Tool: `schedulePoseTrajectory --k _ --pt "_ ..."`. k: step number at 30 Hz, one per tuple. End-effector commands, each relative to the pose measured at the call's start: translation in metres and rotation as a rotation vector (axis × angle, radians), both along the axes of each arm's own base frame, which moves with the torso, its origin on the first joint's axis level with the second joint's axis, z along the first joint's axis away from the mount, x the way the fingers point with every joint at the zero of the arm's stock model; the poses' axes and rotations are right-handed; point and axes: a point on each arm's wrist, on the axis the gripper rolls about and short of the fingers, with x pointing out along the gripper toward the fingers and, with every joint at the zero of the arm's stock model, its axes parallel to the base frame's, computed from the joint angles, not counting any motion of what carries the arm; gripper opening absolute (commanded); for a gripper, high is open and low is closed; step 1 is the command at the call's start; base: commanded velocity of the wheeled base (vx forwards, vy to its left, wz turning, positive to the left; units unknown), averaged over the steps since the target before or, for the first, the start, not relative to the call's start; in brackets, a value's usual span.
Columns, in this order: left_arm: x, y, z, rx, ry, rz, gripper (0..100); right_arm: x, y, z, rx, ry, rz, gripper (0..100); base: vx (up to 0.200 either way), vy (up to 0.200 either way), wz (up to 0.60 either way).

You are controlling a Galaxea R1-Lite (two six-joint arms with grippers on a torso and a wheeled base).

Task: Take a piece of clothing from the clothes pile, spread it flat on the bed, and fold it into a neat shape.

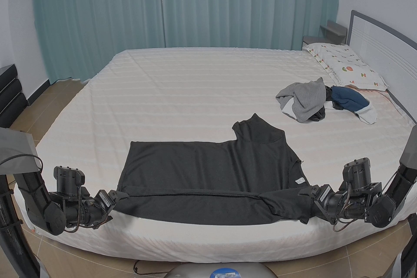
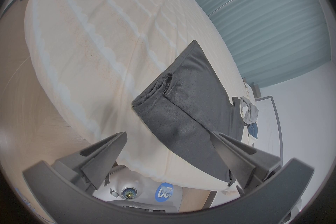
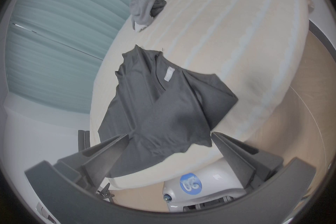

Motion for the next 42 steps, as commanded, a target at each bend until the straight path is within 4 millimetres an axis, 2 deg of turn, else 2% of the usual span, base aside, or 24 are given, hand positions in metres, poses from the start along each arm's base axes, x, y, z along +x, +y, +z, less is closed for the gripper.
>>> schedulePoseTrajectory --k 1,4,10,19,31,35,42 --pt "0.001 0.000 -0.002 0.005 0.005 0.000 100 0.013 -0.001 0.011 0.025 -0.060 0.006 100 0.000 0.000 0.00" --pt "0.002 -0.001 -0.002 0.004 0.004 0.004 100 0.019 0.002 0.014 0.055 -0.078 0.036 100 0.000 0.000 0.00" --pt "0.001 -0.003 -0.001 0.032 -0.001 0.024 100 0.016 -0.003 0.013 0.096 -0.071 0.052 100 0.000 0.000 0.00" --pt "0.001 -0.001 0.006 0.012 -0.020 0.040 100 0.006 -0.008 0.012 0.103 -0.119 0.047 100 0.000 0.200 0.00" --pt "-0.001 -0.003 0.011 0.003 -0.035 0.045 100 0.005 -0.008 0.016 0.106 -0.131 0.049 100 0.000 0.000 0.00" --pt "-0.001 -0.008 0.013 0.003 -0.043 0.028 100 0.005 -0.008 0.017 0.107 -0.139 0.050 100 0.200 0.000 0.00" --pt "0.003 -0.017 0.033 -0.010 -0.134 -0.002 100 0.004 -0.009 0.017 0.107 -0.137 0.048 100 0.143 0.000 0.00"
